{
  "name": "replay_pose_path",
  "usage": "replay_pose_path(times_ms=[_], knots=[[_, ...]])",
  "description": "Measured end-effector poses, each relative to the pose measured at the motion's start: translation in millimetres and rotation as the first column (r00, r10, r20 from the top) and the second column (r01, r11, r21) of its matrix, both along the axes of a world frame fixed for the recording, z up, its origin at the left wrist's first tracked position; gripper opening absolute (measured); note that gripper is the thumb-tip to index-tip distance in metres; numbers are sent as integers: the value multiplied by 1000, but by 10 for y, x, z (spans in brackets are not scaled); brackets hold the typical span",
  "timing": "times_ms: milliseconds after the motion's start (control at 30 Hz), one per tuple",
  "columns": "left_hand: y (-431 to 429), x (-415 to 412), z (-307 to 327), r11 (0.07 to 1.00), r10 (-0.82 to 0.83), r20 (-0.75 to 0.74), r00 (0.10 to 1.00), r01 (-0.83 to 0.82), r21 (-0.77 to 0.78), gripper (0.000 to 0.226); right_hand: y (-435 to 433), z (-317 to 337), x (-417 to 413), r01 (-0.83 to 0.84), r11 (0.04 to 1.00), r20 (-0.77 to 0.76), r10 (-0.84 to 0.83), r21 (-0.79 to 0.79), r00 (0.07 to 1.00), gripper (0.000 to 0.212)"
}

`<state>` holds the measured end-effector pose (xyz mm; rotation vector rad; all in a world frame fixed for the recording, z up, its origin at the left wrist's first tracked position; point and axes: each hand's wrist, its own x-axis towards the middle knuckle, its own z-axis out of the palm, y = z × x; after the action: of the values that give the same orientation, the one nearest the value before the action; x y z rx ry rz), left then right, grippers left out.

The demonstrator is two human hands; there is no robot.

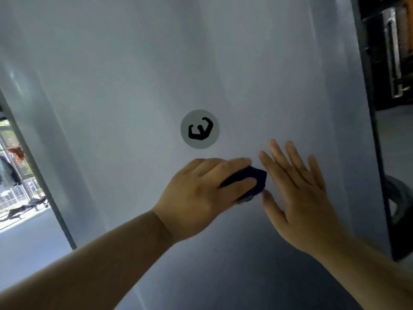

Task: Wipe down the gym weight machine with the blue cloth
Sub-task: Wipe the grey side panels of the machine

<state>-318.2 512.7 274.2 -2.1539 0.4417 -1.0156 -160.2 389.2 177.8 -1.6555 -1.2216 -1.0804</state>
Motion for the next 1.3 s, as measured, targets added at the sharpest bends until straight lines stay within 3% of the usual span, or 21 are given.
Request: replay_pose_path(times_ms=[133,233,333,400,467,533,633,733,767,833,900,967,1033,1100,1200,1300], knots=[[-9,92,633,978,40,370,928,39,-204,32,-15,-28,67,0,999,-24,1,51,1000,64],[-90,206,650,957,107,441,891,27,-289,33,-47,-52,163,33,998,-29,-31,58,999,65],[-237,339,113,983,55,233,971,-12,-184,32,-99,-54,240,6,997,-49,-2,82,999,71],[-318,358,-172,982,88,48,995,-79,-170,44,-110,-73,226,-54,995,-14,56,89,998,82],[-396,309,-180,955,73,-61,995,-88,-283,52,-90,-102,160,-121,988,12,120,95,993,90],[-486,169,17,860,15,-173,985,-102,-500,57,-38,-95,85,-150,981,1,151,126,989,84],[-450,-65,397,735,-6,-416,910,-278,-619,65,44,-36,-26,-132,973,30,129,188,991,70],[-330,-244,768,693,-65,-235,970,-126,-710,37,177,42,-152,-140,970,151,111,200,982,57],[-285,-261,838,705,-44,-132,990,-63,-706,25,231,67,-183,-152,966,193,112,207,975,51],[-248,-223,903,849,82,27,996,-55,-526,19,287,141,-183,-149,957,218,95,250,971,42],[-158,-129,879,971,147,90,985,-126,-201,30,247,289,-108,-121,929,140,76,351,987,38],[-21,-36,843,983,181,133,975,-181,-13,35,158,462,20,-80,865,-13,99,495,995,34],[59,41,806,974,227,185,956,-226,-24,38,76,615,124,-31,802,-162,158,596,974,35],[103,87,736,972,234,219,947,-231,-40,40,79,677,83,-6,805,-228,175,593,958,48],[150,121,686,977,209,239,948,-214,-4,43,204,548,-150,-70,873,-120,145,483,982,50],[162,135,677,983,179,247,952,-185,-1,44,277,374,-216,-68,929,49,53,365,997,37]])
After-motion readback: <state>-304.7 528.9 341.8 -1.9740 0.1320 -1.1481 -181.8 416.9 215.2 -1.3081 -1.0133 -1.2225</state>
